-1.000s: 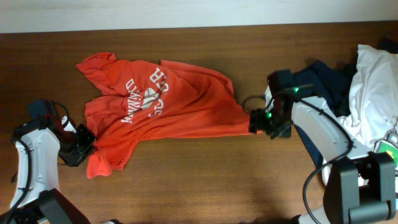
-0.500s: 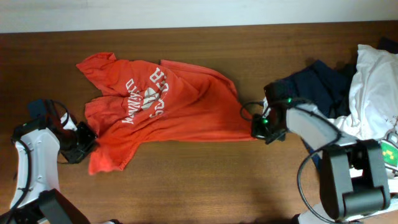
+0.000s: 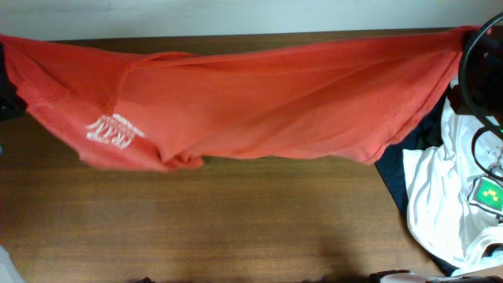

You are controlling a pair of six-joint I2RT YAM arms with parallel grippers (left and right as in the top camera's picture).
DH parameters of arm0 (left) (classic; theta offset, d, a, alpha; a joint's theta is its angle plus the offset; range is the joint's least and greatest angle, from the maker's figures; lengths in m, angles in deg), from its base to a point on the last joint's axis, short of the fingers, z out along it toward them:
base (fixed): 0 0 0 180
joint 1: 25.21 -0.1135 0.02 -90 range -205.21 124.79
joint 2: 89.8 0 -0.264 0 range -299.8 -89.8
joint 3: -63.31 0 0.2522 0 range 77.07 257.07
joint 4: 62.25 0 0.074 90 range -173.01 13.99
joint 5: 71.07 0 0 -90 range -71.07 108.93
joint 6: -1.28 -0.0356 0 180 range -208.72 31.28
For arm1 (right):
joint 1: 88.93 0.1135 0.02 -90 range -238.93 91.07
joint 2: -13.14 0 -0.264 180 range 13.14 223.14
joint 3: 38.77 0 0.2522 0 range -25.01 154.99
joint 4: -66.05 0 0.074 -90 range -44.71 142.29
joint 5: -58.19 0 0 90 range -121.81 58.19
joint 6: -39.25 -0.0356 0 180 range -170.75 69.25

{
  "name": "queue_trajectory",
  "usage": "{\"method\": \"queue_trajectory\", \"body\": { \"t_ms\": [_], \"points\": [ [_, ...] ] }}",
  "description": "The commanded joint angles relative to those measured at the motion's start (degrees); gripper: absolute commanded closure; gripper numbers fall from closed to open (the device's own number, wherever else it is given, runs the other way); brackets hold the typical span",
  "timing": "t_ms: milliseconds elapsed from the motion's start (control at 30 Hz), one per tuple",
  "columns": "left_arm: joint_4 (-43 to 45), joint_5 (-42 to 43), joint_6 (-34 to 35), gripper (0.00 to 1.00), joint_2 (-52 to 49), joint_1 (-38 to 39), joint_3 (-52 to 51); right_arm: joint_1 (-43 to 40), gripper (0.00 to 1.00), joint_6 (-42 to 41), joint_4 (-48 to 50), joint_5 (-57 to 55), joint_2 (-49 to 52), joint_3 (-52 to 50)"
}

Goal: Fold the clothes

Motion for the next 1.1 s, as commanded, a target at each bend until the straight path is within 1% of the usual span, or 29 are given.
{"method": "queue_trajectory", "body": {
  "t_ms": [0,100,133,167,233,267,300,333,367,400,433,467,500,533,567,600,633,667,700,733,767,800,833,900,933,1000,1067],
  "points": [
    [0.4,-0.5,-1.3,1.0,-4.0,-0.1,0.5,-0.5,0.96,0.9,-0.6,-3.0,5.2,0.3],
    [1.7,0.7,-1.3,1.0,-12.6,0.7,0.5,-0.5,0.96,0.9,0.7,-3.0,14.7,0.3],
    [5.3,2.3,-1.4,1.0,-19.0,2.6,0.5,-0.5,0.96,0.9,3.1,-3.0,19.6,0.3],
    [9.5,2.3,-1.4,1.0,-23.0,4.4,0.5,-0.5,0.96,0.9,5.6,-3.0,23.2,0.3],
    [20.7,2.3,-1.4,1.0,-29.5,7.8,0.5,-0.5,0.96,0.6,12.9,-3.0,28.3,0.3],
    [25.7,2.2,-1.3,1.0,-31.3,8.5,0.5,-0.8,0.96,-2.5,17.6,-3.1,29.1,0.3],
    [33.4,1.9,-1.1,1.0,-32.5,8.7,0.5,-1.4,0.96,-7.5,23.4,-3.0,28.9,0.5],
    [40.3,-0.9,1.0,1.0,-32.5,8.6,0.7,-2.7,0.96,-9.9,28.3,-3.0,28.0,0.7],
    [45.6,-1.4,3.4,1.0,-32.2,8.2,1.9,-4.0,0.96,-9.9,31.9,-2.0,26.8,1.2],
    [50.3,-1.4,5.9,1.0,-32.2,7.4,4.9,-5.1,0.96,-9.6,33.4,-1.9,25.6,1.7],
    [52.3,-1.4,6.5,1.0,-32.2,7.0,6.8,-6.5,0.96,-9.1,33.3,-1.9,24.1,2.2],
    [52.1,-0.7,6.5,1.0,-32.2,6.9,9.8,-7.1,0.96,-7.7,32.2,-2.0,23.4,2.2],
    [48.9,2.2,6.5,1.0,-32.2,6.9,11.5,-7.7,0.96,-6.1,29.7,-2.0,22.9,2.2],
    [40.6,6.2,6.4,1.0,-32.0,6.9,12.7,-8.0,0.96,-4.5,23.4,-2.3,22.9,2.2],
    [25.7,8.4,6.4,1.0,-31.8,6.9,12.8,-8.0,0.96,-2.1,15.4,-2.4,23.4,2.1],
    [9.9,8.5,3.1,1.0,-32.4,7.3,12.6,-8.0,0.96,-1.7,7.4,-2.4,24.3,1.7],
    [-4.0,7.2,-1.0,1.0,-34.2,8.1,12.5,-8.0,0.96,-0.9,-0.8,-2.4,25.9,0.5],
    [-13.3,4.3,-3.2,1.0,-36.3,9.1,12.5,-7.9,0.96,-0.6,-6.4,-2.4,27.4,-1.7],
    [-23.6,-0.5,-6.2,1.0,-40.3,10.5,12.5,-7.9,0.96,-0.6,-11.4,-2.3,29.2,-5.9],
    [-30.1,-2.6,-6.9,1.0,-44.1,11.5,12.5,-7.9,0.96,-0.6,-12.7,-2.3,29.8,-9.9],
    [-31.2,-2.5,-8.2,1.0,-47.1,12.4,10.6,-7.9,0.96,-0.6,-12.8,-2.2,29.8,-16.5],
    [-31.2,-3.0,-8.2,1.0,-47.8,13.2,7.7,-7.9,0.96,-0.6,-12.8,-1.6,29.8,-20.7],
    [-31.2,-3.6,-8.2,1.0,-48.0,13.8,0.7,-7.9,0.96,-0.6,-12.8,-0.8,29.8,-28.7],
    [-31.1,-6.0,-8.4,1.0,-48.0,13.8,-7.7,-7.9,0.96,-0.6,-12.3,-0.9,29.8,-37.5],
    [-31.1,-9.0,-8.3,1.0,-48.0,13.7,-13.4,-7.9,0.96,-0.7,-11.3,-0.7,29.8,-43.5],
    [-30.2,-9.6,-8.3,1.0,-47.8,13.7,-22.0,-7.9,0.96,-0.7,-9.0,1.4,29.7,-52.1],
    [-28.9,-10.0,-8.3,1.0,-47.5,13.7,-27.7,-7.9,0.96,-0.9,-6.8,2.2,29.4,-58.4]
  ]
}}
